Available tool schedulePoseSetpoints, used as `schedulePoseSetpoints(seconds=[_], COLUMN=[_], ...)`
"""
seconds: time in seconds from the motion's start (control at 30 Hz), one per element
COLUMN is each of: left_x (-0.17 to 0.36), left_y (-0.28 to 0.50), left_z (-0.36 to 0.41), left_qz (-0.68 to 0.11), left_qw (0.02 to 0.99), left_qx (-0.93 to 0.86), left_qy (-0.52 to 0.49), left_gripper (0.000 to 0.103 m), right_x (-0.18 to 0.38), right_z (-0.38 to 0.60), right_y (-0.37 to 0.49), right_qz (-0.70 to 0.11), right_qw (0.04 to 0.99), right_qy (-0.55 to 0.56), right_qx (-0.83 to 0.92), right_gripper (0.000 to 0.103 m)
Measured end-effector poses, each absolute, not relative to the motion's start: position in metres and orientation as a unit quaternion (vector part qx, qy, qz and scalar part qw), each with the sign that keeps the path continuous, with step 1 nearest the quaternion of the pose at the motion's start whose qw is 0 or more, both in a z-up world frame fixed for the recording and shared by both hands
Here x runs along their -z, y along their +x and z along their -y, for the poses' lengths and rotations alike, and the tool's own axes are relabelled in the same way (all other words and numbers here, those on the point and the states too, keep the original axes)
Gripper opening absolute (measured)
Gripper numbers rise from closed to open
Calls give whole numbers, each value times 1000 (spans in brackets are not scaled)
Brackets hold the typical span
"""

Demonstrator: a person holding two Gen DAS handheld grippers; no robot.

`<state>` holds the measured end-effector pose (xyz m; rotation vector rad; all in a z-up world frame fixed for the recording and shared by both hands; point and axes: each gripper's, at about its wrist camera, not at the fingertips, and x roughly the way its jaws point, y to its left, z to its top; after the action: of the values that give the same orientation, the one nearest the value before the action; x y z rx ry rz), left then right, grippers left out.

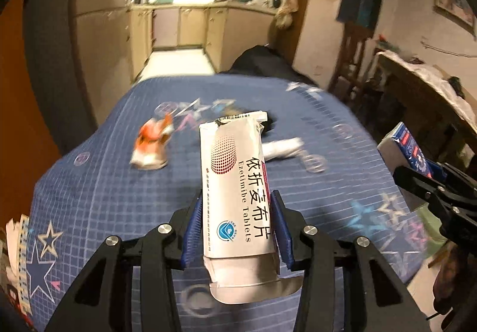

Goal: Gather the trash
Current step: 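Carry the white medicine box and blue card box over the green bin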

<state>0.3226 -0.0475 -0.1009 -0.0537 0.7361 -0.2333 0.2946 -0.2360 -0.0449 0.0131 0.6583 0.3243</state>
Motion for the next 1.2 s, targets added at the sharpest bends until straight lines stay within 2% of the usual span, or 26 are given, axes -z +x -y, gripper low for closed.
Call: schedulePoseSetpoints(seconds=[0.67, 0.93, 1.2], left_x=[21, 22, 46], left_y=[295, 294, 299], left_z=[299, 417, 492], left_qz=[-307, -317, -347], left_qw=[908, 882, 853], left_qx=[283, 342, 378], left_qy=[31, 65, 94], left_gripper=[45, 45, 45], right_x=[-10, 3, 34], right_z=[432, 513, 580], right_y=[230, 213, 216], right_qz=[-277, -306, -378], right_qw=[960, 946, 914], right_qy=[33, 55, 98], right_qx=[25, 87, 108], right_gripper=[50, 50, 50])
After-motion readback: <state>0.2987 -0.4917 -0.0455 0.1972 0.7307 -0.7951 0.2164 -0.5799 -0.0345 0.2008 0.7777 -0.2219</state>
